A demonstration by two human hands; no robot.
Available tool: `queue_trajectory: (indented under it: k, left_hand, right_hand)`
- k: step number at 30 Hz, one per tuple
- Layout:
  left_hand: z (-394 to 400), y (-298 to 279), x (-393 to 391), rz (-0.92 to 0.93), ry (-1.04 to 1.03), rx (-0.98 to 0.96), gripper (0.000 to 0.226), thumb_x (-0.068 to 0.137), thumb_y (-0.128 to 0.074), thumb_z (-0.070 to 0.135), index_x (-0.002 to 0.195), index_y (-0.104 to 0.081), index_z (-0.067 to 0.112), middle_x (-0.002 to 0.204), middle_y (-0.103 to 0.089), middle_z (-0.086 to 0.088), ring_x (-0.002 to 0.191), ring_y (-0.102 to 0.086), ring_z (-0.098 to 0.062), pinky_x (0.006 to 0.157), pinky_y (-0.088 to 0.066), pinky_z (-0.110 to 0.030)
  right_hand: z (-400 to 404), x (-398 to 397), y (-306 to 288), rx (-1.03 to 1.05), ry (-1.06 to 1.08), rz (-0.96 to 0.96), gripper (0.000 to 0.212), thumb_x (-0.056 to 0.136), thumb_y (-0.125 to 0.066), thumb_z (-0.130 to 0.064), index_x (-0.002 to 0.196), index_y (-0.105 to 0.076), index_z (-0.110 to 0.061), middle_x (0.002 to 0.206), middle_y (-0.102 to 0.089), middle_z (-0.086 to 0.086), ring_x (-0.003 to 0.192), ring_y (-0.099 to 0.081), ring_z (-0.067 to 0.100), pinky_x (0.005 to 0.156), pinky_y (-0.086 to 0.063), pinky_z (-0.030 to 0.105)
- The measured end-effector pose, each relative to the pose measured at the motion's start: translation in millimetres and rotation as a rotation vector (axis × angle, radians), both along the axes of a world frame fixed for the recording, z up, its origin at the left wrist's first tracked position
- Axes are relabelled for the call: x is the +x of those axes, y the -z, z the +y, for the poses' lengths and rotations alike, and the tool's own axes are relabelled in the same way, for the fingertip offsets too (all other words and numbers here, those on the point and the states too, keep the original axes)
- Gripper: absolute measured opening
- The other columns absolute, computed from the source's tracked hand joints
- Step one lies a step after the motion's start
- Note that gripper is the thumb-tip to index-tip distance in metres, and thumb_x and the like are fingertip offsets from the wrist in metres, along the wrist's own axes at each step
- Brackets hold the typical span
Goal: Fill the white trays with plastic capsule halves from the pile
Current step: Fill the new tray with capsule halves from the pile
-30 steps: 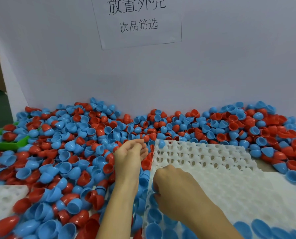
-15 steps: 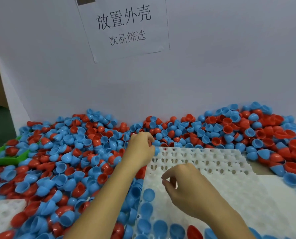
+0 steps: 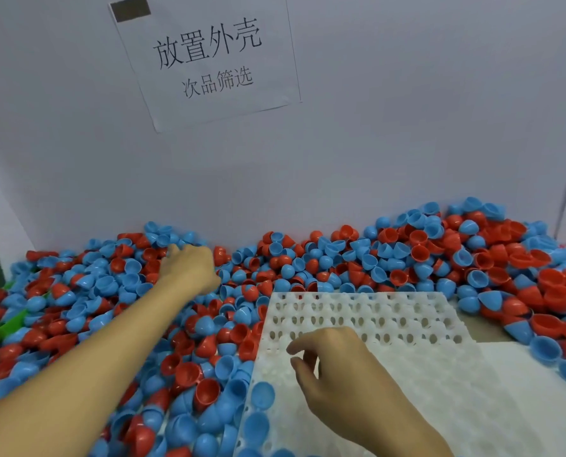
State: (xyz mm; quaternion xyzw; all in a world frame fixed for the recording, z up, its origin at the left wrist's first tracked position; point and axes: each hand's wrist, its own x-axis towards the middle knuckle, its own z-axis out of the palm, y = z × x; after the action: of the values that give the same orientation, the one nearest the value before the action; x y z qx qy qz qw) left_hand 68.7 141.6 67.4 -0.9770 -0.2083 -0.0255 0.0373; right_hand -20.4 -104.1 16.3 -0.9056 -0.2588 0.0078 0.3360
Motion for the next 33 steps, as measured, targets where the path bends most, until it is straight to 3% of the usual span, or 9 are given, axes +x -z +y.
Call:
queue_trajectory:
  k: [2,4,8,14,17,21,25,30,33]
  left_hand:
    - [11,-1,7,0.062,-0.016,-0.031,0.046,0.096,-0.057,0.036,0.137,-0.047,0.016,0.150,-0.040,-0.014,0.142,-0.028,-0.041,0.105,-0.042,-0.046]
    - [2,5,16,0.000,0.076,-0.161,0.066,0.095,-0.058,0.041,0.153,-0.031,0.026,0.159,-0.028,-0.014,0.145,-0.023,-0.043,0.111,-0.039,-0.052]
    - [-39,26,47,-0.052,0.219,-0.358,0.068,0.089,-0.062,0.051,0.150,-0.033,0.041,0.156,-0.025,-0.012,0.144,-0.022,-0.043,0.113,-0.035,-0.059]
    - [-82,45,85,0.073,0.466,-0.212,0.028,0.093,-0.059,0.038,0.120,-0.053,0.033,0.129,-0.037,-0.002,0.134,-0.030,-0.035,0.101,-0.044,-0.051]
    - [-74,53,96,0.108,0.407,-0.065,0.044,0.097,-0.054,0.027,0.139,-0.047,0.036,0.151,-0.030,-0.005,0.140,-0.027,-0.038,0.105,-0.039,-0.059]
    - [-50,57,97,-0.039,0.259,-0.026,0.060,0.095,-0.050,0.013,0.148,-0.038,0.039,0.153,-0.030,-0.010,0.139,-0.028,-0.037,0.109,-0.033,-0.060]
    - [-59,56,96,-0.174,0.145,-0.055,0.058,0.090,-0.058,0.042,0.143,-0.037,0.035,0.147,-0.022,-0.014,0.134,-0.025,-0.042,0.103,-0.037,-0.061]
    - [-75,58,111,0.296,0.029,-0.167,0.101,0.084,-0.049,0.078,0.161,-0.001,0.034,0.164,0.015,-0.023,0.147,0.004,-0.058,0.116,-0.010,-0.071]
    - [-71,61,121,0.268,-0.021,-0.161,0.104,0.084,-0.051,0.079,0.161,0.000,0.031,0.164,0.014,-0.023,0.148,-0.001,-0.055,0.117,-0.015,-0.069]
  right_hand:
    - [1,-1,0,0.007,-0.005,0.008,0.031,0.099,-0.051,-0.032,0.127,-0.064,-0.030,0.104,-0.071,-0.014,0.097,-0.062,0.004,0.093,-0.049,0.021]
    - [2,0,-1,0.003,-0.010,0.021,0.032,0.099,-0.052,-0.032,0.128,-0.063,-0.031,0.102,-0.070,-0.015,0.098,-0.061,0.002,0.095,-0.049,0.022]
    - [3,3,-3,-0.008,-0.009,0.040,0.030,0.098,-0.053,-0.033,0.127,-0.063,-0.034,0.098,-0.069,-0.016,0.089,-0.061,0.000,0.093,-0.050,0.022]
    - [4,14,-2,-0.049,-0.042,0.095,0.030,0.098,-0.053,-0.033,0.125,-0.063,-0.035,0.105,-0.069,-0.013,0.096,-0.061,0.006,0.096,-0.049,0.025]
    - [4,17,-3,-0.081,-0.061,0.121,0.030,0.099,-0.051,-0.034,0.127,-0.062,-0.036,0.116,-0.066,-0.011,0.106,-0.060,0.011,0.100,-0.047,0.026]
    - [4,21,-5,-0.107,-0.087,0.144,0.032,0.100,-0.049,-0.035,0.130,-0.060,-0.036,0.125,-0.063,-0.007,0.114,-0.058,0.013,0.104,-0.044,0.025]
    - [5,22,-7,-0.123,-0.102,0.153,0.032,0.100,-0.048,-0.034,0.130,-0.060,-0.036,0.126,-0.063,-0.004,0.117,-0.056,0.015,0.104,-0.043,0.025]
    - [6,22,-8,-0.147,-0.111,0.153,0.032,0.101,-0.048,-0.034,0.130,-0.060,-0.036,0.126,-0.063,-0.005,0.115,-0.057,0.015,0.103,-0.043,0.024]
    - [6,23,-7,-0.153,-0.122,0.156,0.032,0.101,-0.048,-0.033,0.130,-0.060,-0.035,0.126,-0.063,-0.004,0.116,-0.056,0.015,0.103,-0.043,0.024]
